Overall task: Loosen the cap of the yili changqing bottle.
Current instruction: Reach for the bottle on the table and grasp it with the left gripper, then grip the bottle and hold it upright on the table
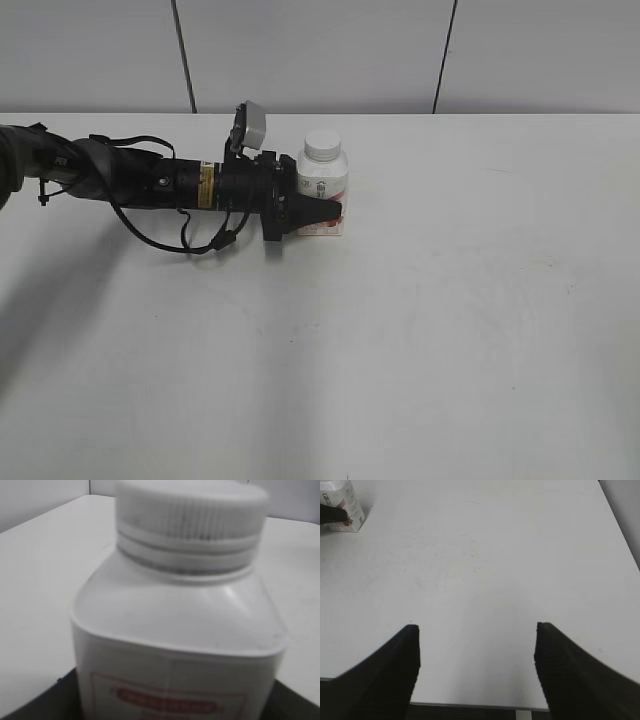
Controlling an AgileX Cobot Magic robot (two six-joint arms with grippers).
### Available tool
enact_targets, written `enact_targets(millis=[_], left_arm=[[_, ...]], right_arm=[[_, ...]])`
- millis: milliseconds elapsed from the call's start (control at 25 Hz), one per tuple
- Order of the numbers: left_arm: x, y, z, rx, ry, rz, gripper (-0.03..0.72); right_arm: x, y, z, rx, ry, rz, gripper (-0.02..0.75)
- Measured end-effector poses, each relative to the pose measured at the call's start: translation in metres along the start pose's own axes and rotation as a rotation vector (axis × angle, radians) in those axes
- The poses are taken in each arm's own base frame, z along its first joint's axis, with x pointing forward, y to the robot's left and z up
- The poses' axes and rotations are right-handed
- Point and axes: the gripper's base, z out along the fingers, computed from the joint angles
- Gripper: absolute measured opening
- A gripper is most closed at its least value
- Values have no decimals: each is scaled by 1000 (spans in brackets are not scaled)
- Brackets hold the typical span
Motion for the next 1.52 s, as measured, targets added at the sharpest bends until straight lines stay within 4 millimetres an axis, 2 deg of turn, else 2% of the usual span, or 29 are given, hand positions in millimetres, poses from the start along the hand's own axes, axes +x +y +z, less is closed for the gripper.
enact_targets(millis=[360, 520, 800, 1040, 1160, 1320, 1520], left_arm=[[0, 0, 0, 6, 12, 8, 392], [-7, -10, -5, 15, 45, 13, 391], [-26, -48, -21, 6, 38, 55, 386], [-32, -102, -27, -53, -15, 73, 384], [-27, -124, -23, -37, -4, 86, 381], [-19, -141, -15, -5, 16, 102, 379], [-8, -144, -10, 16, 29, 97, 376]], right_arm=[[0, 0, 0, 0, 0, 0, 563], [0, 0, 0, 0, 0, 0, 563], [0, 0, 0, 0, 0, 0, 563], [0, 0, 0, 0, 0, 0, 563], [0, 0, 0, 0, 0, 0, 563], [0, 0, 0, 0, 0, 0, 563], [0, 0, 0, 0, 0, 0, 563]])
